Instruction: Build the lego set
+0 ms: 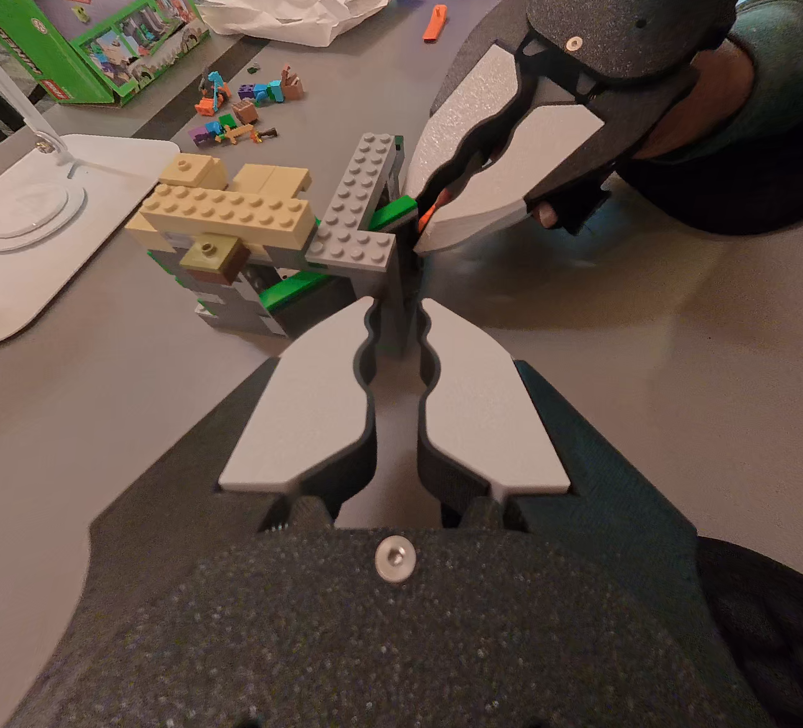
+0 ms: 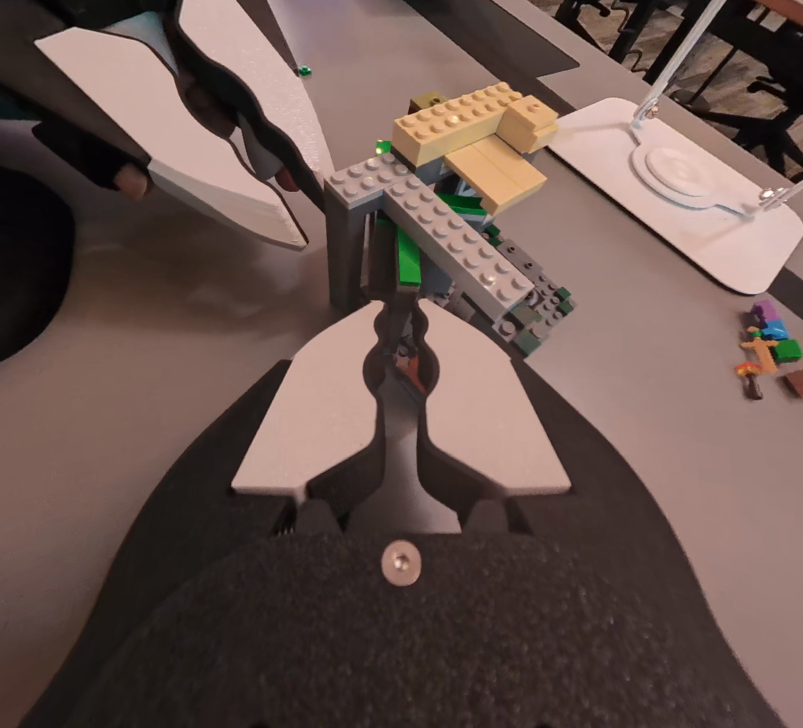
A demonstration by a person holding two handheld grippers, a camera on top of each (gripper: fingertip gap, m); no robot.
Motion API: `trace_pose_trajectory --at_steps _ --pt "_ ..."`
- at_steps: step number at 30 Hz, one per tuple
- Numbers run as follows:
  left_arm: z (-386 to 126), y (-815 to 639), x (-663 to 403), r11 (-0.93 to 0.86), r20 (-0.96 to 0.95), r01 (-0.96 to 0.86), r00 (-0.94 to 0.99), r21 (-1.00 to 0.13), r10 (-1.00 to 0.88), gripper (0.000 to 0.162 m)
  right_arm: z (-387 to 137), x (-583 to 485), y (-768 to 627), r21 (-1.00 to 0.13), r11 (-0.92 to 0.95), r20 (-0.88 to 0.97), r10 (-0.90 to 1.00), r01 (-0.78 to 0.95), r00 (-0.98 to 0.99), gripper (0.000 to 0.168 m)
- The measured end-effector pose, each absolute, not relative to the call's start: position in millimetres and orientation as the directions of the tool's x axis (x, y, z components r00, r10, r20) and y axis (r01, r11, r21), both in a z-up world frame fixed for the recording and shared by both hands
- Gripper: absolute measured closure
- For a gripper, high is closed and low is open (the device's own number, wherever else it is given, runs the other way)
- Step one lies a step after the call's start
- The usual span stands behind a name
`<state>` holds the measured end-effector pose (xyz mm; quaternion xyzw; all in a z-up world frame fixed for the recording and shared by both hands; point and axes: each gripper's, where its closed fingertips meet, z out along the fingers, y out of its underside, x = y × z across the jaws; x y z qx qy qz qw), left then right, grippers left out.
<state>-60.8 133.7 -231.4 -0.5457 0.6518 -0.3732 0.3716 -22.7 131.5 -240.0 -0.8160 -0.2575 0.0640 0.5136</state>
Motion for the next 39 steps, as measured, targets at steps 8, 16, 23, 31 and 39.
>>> trace_pose_trajectory --at_steps 8,16,23,31,39 --pt "-232 134 -60 0.132 -0.085 -0.434 -0.127 -0.891 -0.988 0.147 -239 -38 125 -0.868 -0.295 0.193 0.54 0.399 0.819 0.158" --pt "-233 130 -58 0.131 -0.079 -0.435 -0.137 -0.891 -0.987 0.147 -239 -49 122 -0.874 -0.265 0.192 0.583 0.408 0.789 0.157" --pt "-233 130 -58 0.131 -0.078 -0.434 -0.138 -0.891 -0.987 0.146 -238 -48 124 -0.875 -0.261 0.197 0.579 0.409 0.791 0.158" --pt "-226 141 -64 0.119 -0.085 -0.418 -0.099 -0.9 -0.991 0.148 -218 -57 111 -0.899 -0.172 0.213 0.63 0.402 0.747 0.158" --pt "-230 158 -71 0.093 -0.088 -0.418 -0.032 -0.904 -0.996 0.151 -244 -65 122 -0.834 -0.289 0.299 0.477 0.469 0.826 0.168"
